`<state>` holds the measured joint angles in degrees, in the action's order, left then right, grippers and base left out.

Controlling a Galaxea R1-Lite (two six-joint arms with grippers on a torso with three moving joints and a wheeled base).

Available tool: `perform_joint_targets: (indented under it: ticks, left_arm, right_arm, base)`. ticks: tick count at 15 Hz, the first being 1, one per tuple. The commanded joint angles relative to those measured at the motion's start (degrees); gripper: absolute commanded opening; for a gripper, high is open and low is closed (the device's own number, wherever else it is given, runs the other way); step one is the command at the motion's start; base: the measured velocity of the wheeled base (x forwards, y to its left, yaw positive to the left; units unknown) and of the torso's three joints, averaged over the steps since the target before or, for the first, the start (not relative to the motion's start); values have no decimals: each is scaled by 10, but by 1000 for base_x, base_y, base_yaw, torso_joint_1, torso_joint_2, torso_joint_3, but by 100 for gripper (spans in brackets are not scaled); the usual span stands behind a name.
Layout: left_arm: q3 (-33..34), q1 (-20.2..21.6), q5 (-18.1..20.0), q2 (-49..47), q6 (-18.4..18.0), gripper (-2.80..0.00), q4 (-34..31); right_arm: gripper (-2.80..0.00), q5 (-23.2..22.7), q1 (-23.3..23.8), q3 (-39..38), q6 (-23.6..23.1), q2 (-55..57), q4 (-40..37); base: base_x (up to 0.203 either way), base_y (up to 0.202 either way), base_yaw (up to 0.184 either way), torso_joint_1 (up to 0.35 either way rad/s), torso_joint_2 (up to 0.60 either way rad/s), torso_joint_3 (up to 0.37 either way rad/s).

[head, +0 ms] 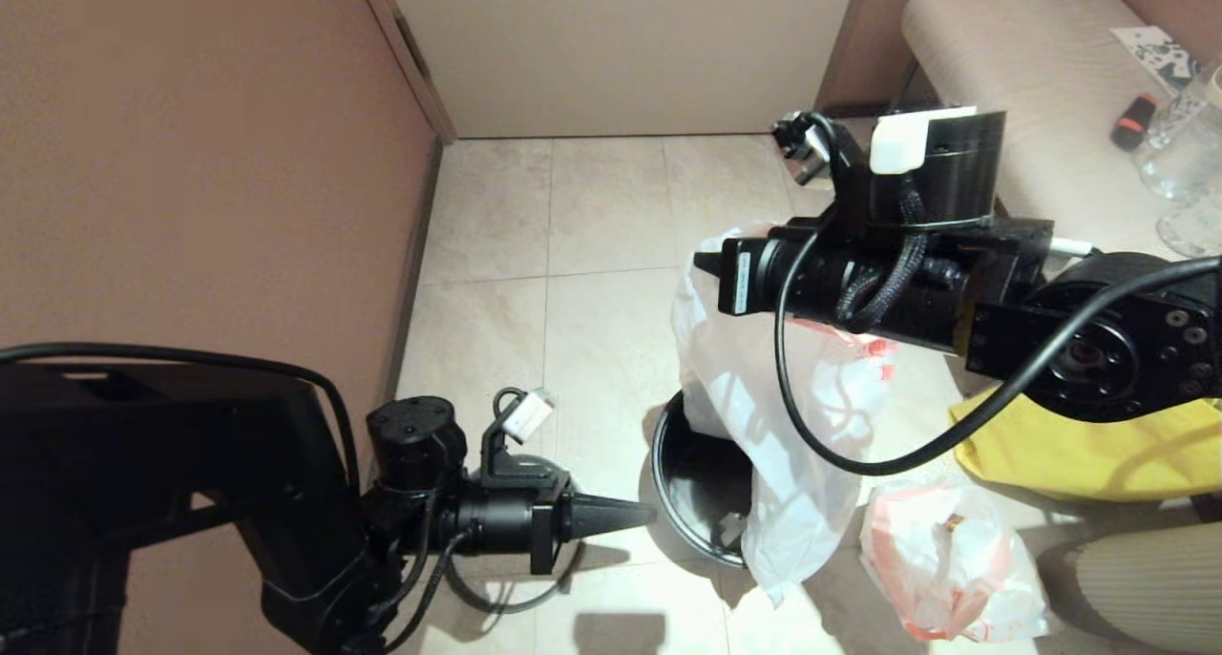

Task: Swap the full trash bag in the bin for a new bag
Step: Put the new garbage bag on the trash can

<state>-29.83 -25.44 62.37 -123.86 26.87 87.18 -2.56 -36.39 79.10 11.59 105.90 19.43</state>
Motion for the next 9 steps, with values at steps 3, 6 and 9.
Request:
perform_joint_targets:
  ticks: [3, 6, 9]
  left_arm:
    - [-81, -30, -1, -51, 14, -280, -23]
    - [-191, -32, -12, -68, 15, -280, -129]
    - [-324, -51, -68, -79, 9, -280, -287]
  right_arm:
    - [-280, -2, 8, 14, 36, 22, 3]
    - [-280, -21, 19, 17, 55, 13, 3]
    - [-280, -40, 33, 31, 56, 14, 1]
  base:
    - [0, 0, 0, 0, 0, 0]
    - [0, 0, 0, 0, 0, 0]
    - [0, 0, 0, 0, 0, 0]
